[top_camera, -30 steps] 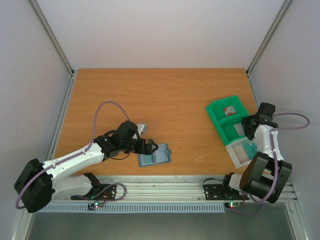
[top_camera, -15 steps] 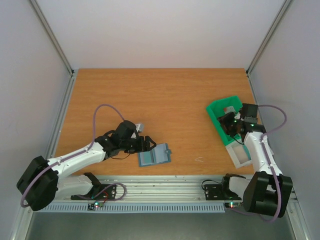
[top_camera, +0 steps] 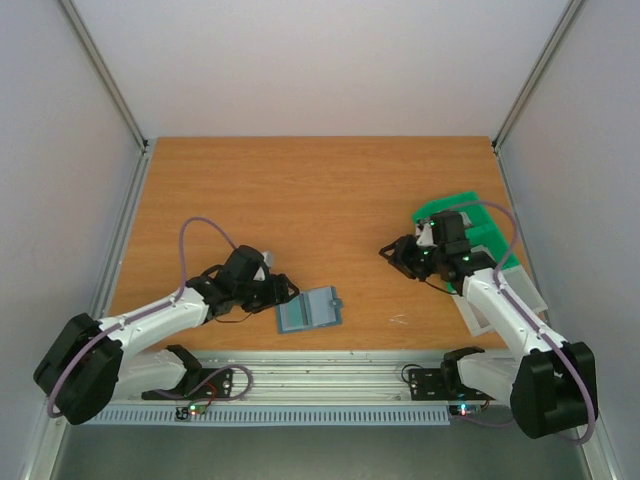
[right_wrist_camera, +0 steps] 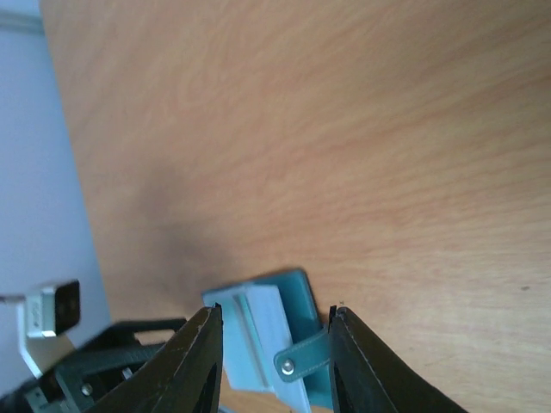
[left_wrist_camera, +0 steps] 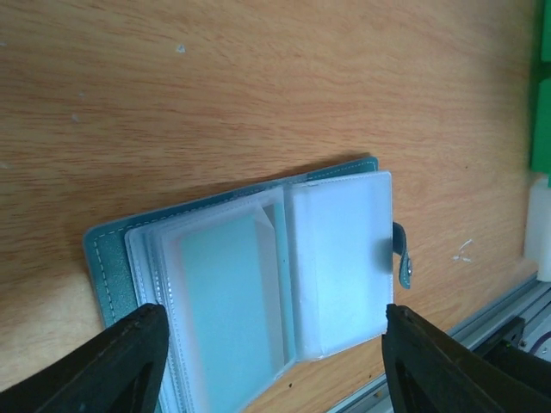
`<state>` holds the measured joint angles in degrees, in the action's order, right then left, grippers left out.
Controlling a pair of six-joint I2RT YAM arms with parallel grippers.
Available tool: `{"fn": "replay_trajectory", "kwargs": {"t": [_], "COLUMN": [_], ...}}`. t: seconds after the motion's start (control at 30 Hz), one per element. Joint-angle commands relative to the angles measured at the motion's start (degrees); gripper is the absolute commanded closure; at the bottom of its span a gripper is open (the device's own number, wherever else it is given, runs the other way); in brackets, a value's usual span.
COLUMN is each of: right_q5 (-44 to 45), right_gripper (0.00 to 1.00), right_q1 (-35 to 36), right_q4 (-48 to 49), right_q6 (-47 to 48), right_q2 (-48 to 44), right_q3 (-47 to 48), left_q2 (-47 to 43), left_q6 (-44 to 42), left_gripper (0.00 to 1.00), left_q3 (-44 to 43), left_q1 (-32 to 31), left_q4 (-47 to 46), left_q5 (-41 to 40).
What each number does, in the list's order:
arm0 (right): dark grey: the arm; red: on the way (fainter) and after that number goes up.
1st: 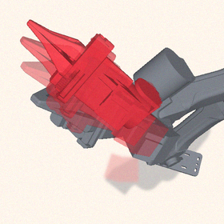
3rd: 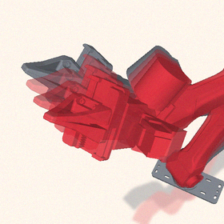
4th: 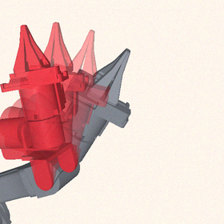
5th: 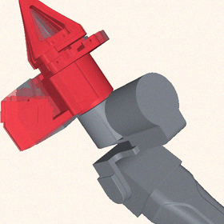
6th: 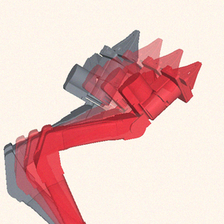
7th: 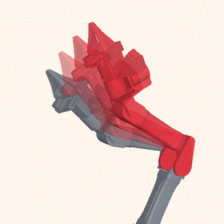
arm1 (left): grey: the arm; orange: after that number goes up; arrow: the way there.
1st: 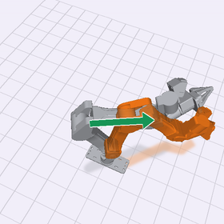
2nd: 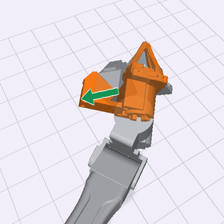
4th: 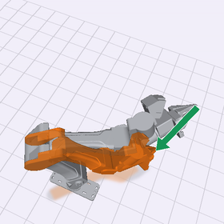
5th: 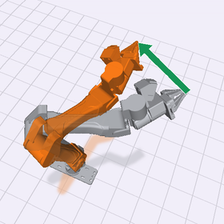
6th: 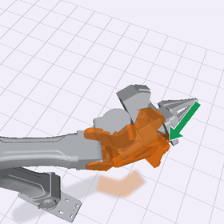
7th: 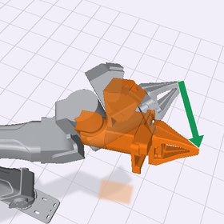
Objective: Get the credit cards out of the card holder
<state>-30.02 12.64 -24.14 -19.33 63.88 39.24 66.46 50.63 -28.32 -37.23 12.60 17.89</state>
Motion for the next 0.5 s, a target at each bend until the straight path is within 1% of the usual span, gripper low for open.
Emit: {"fn": "replay_trajectory", "kwargs": {"t": [0.0,0.1,0.23,0.47], "right_q5": [0.06,0.25,1.45,-1.12], "right_gripper": [0.66,0.66,0.65,0.66], "right_q1": [6.32,10.89,16.04,19.91], "right_q4": [4.16,6.94,8.3,9.4], "right_q6": [-0.8,-1.22,-0.36,1.49], "right_q2": [2.94,5.46,10.27,19.7], "right_q3": [-0.97,-0.91,0.69,4.68], "left_q2": [-2.06,-2.43,-1.44,0.96], "left_q6": [1.75,3.42,3.66,5.13], "left_gripper": [0.33,0.35,0.35,0.38], "left_q3": [2.34,3.78,4.6,5.96], "left_q1": [0.85,0.86,0.9,0.85], "left_q4": [-3.45,-5.27,-6.86,-11.96], "left_q5": [0.44,0.42,1.15,3.2]}}
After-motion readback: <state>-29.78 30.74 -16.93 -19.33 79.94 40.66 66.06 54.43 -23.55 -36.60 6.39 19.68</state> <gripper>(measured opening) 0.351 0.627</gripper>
